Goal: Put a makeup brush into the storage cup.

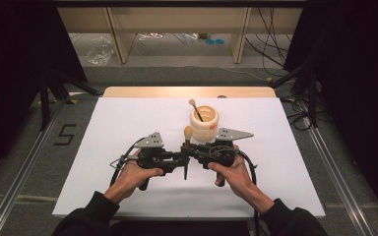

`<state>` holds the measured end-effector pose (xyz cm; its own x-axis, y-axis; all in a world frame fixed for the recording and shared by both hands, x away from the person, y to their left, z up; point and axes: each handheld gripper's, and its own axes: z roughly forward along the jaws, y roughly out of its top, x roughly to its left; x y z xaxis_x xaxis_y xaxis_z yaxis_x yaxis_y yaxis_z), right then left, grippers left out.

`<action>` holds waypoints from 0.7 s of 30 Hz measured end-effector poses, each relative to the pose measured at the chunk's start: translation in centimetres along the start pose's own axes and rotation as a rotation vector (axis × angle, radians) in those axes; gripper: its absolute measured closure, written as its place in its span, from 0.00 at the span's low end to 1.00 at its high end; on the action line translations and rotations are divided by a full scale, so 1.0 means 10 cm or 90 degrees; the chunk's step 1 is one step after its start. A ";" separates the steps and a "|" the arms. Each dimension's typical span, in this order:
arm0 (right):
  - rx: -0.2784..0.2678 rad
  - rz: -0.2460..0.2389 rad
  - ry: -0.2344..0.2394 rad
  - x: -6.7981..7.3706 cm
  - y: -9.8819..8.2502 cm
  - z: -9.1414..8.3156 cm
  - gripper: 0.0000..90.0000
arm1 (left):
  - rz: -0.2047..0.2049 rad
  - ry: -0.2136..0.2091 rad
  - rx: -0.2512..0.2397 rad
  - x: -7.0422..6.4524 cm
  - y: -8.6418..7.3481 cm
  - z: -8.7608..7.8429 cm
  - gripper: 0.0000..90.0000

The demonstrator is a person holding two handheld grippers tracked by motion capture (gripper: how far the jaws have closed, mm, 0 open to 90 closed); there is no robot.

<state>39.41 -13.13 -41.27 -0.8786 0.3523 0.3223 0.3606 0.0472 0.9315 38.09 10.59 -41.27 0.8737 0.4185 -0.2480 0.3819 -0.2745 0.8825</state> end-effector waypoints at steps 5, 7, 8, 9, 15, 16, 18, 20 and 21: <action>-0.002 -0.005 -0.011 -0.03 0.01 -0.03 0.86 | 0.013 0.005 0.009 -0.01 0.01 -0.06 0.62; -0.001 -0.010 -0.017 -0.04 0.02 -0.04 0.87 | 0.020 0.010 0.017 -0.02 0.00 -0.08 0.58; 0.008 0.001 -0.020 -0.03 0.02 -0.06 0.86 | 0.018 0.016 0.020 -0.03 -0.01 -0.09 0.55; 0.010 -0.001 -0.022 -0.04 0.03 -0.06 0.87 | 0.023 0.026 0.027 -0.03 -0.02 -0.10 0.51; -0.002 -0.025 -0.052 -0.13 0.08 -0.12 0.87 | 0.018 0.062 0.042 -0.01 -0.15 -0.18 0.40; 0.008 -0.019 -0.057 -0.13 0.08 -0.14 0.86 | 0.020 0.067 0.047 -0.01 -0.17 -0.20 0.39; 0.004 -0.024 -0.069 -0.17 0.10 -0.16 0.87 | 0.022 0.079 0.051 0.00 -0.21 -0.23 0.36; 0.007 -0.037 -0.082 -0.21 0.12 -0.18 0.86 | 0.020 0.095 0.053 -0.01 -0.25 -0.26 0.33; 0.011 -0.028 -0.083 -0.22 0.13 -0.19 0.86 | 0.020 0.109 0.051 -0.01 -0.27 -0.28 0.32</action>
<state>41.17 -15.64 -40.42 -0.8461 0.4679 0.2553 0.3288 0.0812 0.9409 36.13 13.68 -42.54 0.8242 0.5478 -0.1435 0.3842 -0.3549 0.8523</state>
